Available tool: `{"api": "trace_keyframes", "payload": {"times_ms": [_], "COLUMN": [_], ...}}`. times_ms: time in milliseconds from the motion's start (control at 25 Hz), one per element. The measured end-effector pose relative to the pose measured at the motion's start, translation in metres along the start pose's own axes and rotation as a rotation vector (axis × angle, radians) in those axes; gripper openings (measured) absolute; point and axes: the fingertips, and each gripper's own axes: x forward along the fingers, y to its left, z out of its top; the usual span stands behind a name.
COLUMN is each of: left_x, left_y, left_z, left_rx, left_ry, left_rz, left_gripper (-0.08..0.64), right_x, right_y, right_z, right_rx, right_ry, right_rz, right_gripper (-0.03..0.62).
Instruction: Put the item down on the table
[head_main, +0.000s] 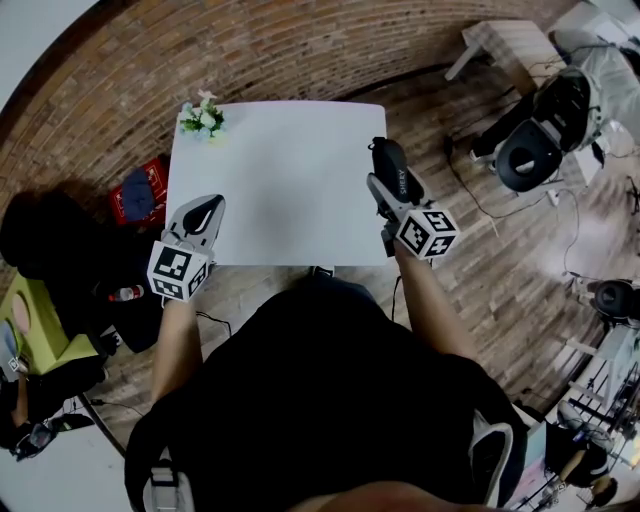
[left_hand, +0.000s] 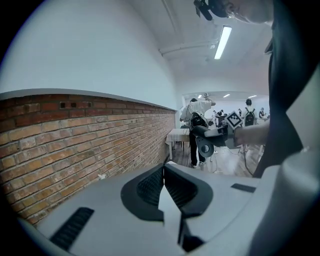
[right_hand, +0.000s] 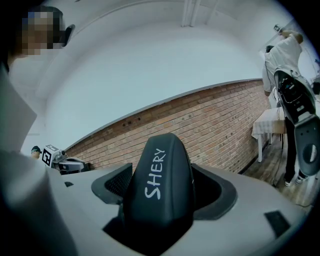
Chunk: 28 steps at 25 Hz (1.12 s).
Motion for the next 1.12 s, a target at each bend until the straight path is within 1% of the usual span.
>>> {"api": "trace_keyframes", "payload": {"times_ms": [280,440,880,1120], "left_x": [0.011,0.019,0.04,0.04], "left_y": [0.008,0.013,0.016,0.014], "left_z": [0.009,0.015,0.026,0.033], "left_rx": [0.004,-0.002,-0.011,-0.01], "left_ry": [0.006,-0.011,-0.016,-0.017], "left_rz": [0.013,0.035,0.07,0.09], "left_gripper": [0.011,0.011,0.011,0.011], "right_x": [0.012,0.02,0.04,0.042], "right_y": [-0.011,-0.017,-0.034,-0.04], "right_z": [0.009,0.014,0.025,0.035], "right_rx": [-0.004,-0.013,-0.02,-0.03], "right_ry": [0.012,0.017,0.031,0.027], "right_rz": [0.012,0.025,0.049,0.066], "right_gripper": [0.379,0.379,0.379,0.379]}}
